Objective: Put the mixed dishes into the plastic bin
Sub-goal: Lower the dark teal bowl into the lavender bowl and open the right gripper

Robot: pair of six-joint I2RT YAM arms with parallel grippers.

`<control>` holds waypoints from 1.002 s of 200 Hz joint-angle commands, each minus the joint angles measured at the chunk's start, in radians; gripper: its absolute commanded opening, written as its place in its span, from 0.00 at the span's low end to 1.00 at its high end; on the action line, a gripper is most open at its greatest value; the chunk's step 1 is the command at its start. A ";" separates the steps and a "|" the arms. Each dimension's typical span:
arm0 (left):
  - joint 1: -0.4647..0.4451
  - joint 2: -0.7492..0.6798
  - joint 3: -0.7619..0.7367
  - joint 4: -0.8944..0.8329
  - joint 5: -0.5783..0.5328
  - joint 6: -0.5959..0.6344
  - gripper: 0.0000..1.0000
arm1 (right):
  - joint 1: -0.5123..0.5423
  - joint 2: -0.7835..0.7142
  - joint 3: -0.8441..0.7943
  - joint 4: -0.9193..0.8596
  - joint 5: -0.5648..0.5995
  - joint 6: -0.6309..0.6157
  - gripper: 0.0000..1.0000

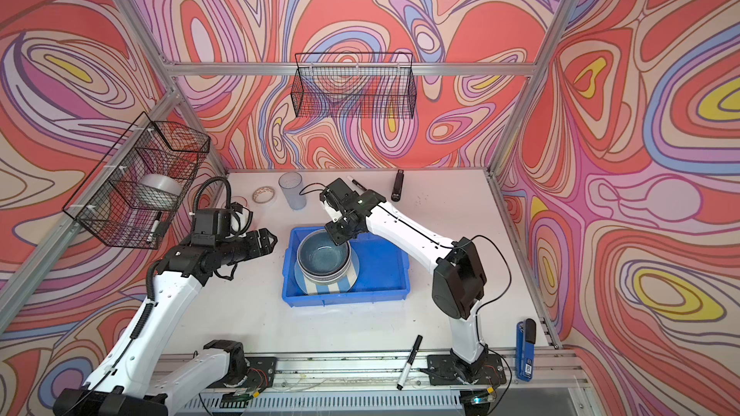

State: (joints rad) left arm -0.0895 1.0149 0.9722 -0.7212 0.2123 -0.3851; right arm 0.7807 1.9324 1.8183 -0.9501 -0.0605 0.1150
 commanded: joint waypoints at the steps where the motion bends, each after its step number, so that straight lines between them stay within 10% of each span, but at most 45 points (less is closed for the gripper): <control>1: 0.010 -0.007 -0.012 -0.001 -0.009 0.012 0.84 | 0.012 -0.022 0.026 0.009 0.005 0.003 0.24; 87: 0.011 0.073 0.072 -0.071 -0.268 -0.050 0.81 | 0.012 -0.201 -0.141 0.102 0.058 0.028 0.55; 200: 0.128 0.360 0.333 -0.039 -0.512 -0.144 0.69 | 0.009 -0.418 -0.457 0.239 0.049 0.058 0.58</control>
State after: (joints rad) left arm 0.0071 1.3247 1.2640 -0.7837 -0.2462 -0.4904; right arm 0.7868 1.5764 1.4021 -0.7597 -0.0124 0.1558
